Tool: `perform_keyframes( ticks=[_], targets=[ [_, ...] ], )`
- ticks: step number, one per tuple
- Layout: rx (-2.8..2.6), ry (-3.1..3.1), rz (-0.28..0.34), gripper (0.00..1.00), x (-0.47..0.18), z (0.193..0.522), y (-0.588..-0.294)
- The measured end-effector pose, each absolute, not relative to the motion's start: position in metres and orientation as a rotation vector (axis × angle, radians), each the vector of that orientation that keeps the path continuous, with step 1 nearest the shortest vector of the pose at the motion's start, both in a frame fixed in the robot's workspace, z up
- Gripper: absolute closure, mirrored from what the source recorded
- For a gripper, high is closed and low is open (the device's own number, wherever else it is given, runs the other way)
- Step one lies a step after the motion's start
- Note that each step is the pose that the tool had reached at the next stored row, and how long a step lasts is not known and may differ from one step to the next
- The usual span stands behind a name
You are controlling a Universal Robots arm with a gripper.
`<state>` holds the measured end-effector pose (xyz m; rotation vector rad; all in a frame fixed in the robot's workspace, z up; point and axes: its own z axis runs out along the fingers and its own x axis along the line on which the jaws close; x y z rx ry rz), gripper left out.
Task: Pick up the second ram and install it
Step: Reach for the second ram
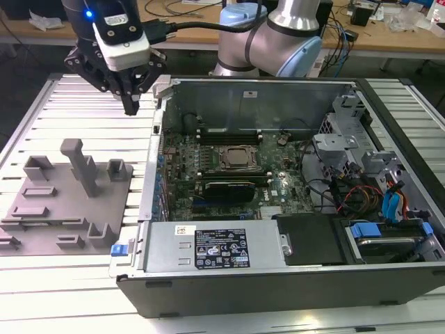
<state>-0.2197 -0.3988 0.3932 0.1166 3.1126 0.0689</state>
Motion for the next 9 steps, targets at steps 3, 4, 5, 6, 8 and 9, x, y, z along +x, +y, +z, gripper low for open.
perform_keyframes(
  ticks=[3,4,5,6,8,9],
  targets=[
    [0.116,3.113,0.069,0.89,-0.227,0.393,-0.399],
    [0.117,3.113,0.069,0.89,-0.231,0.393,-0.399],
    [0.117,3.113,0.069,0.89,-0.234,0.393,-0.399],
    [0.117,3.113,0.069,0.89,-0.237,0.393,-0.399],
    [0.116,3.113,0.069,0.89,-0.242,0.393,-0.399],
    [0.116,3.113,0.069,0.89,-0.244,0.393,-0.399]
  ],
)
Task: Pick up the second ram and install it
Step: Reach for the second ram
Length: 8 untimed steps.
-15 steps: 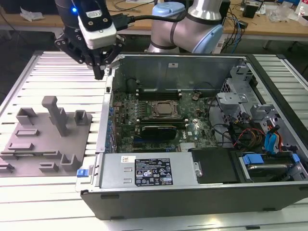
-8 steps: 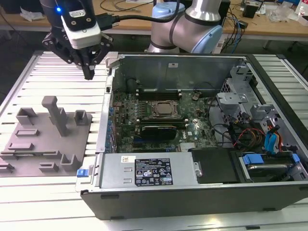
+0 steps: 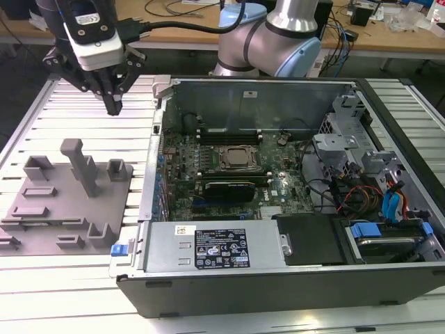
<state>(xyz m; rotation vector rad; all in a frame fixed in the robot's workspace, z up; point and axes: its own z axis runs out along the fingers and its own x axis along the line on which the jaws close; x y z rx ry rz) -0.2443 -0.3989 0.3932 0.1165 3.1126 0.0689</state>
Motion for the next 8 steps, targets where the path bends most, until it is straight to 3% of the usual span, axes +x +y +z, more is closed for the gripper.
perform_keyframes(
  ticks=[8],
  targets=[
    [0.116,3.112,0.069,0.89,-0.271,0.393,-0.399]
  ],
)
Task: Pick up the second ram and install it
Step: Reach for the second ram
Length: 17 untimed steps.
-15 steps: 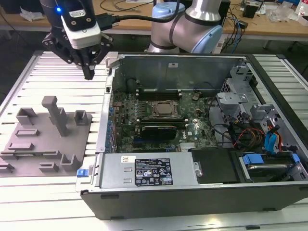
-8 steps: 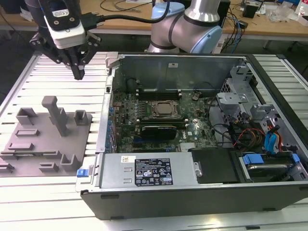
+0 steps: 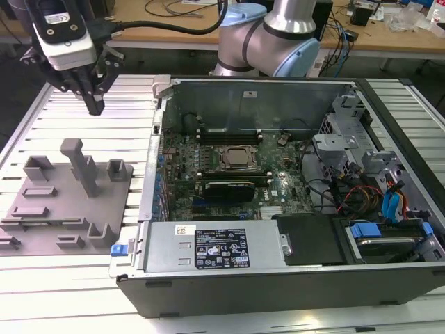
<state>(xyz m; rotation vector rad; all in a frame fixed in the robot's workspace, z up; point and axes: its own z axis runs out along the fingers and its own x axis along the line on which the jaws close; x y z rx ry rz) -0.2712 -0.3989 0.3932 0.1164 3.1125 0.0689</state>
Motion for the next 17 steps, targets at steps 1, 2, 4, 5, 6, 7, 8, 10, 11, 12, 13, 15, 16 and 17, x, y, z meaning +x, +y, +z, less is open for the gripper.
perform_keyframes(
  ticks=[1,2,4,5,6,7,8,10,11,12,13,15,16,17],
  targets=[
    [0.116,3.113,0.069,0.89,-0.274,0.393,-0.399],
    [0.117,3.112,0.069,0.89,-0.275,0.393,-0.399],
    [0.117,3.112,0.069,0.89,-0.283,0.393,-0.399],
    [0.116,3.112,0.069,0.89,-0.285,0.393,-0.399],
    [0.116,3.112,0.069,0.89,-0.286,0.393,-0.399],
    [0.116,3.112,0.069,0.89,-0.29,0.393,-0.399],
    [0.116,3.112,0.069,0.89,-0.294,0.393,-0.399],
    [0.117,3.113,0.069,0.89,-0.298,0.393,-0.399],
    [0.117,3.112,0.069,0.89,-0.301,0.393,-0.399],
    [0.117,3.112,0.069,0.89,-0.304,0.393,-0.399],
    [0.117,3.113,0.069,0.89,-0.305,0.393,-0.399],
    [0.117,3.112,0.069,0.89,-0.308,0.393,-0.399],
    [0.116,3.112,0.069,0.89,-0.31,0.393,-0.399],
    [0.116,3.112,0.069,0.89,-0.313,0.393,-0.399]
  ],
)
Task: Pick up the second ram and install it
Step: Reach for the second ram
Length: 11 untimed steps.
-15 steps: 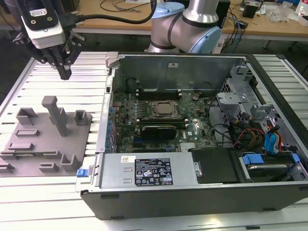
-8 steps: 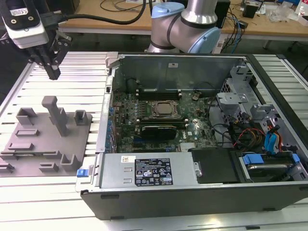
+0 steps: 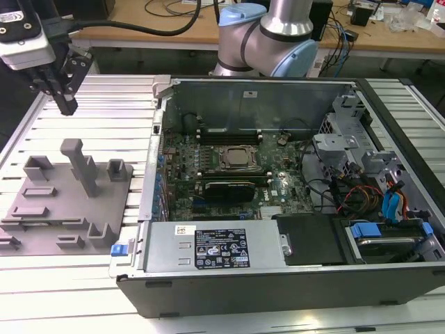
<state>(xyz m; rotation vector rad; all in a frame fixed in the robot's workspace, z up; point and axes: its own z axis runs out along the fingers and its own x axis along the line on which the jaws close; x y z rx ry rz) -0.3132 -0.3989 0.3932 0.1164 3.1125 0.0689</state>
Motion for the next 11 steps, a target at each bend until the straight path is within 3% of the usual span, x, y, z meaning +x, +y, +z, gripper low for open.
perform_keyframes(
  ticks=[11],
  targets=[
    [0.117,3.112,0.069,0.89,-0.352,0.393,-0.399]
  ],
)
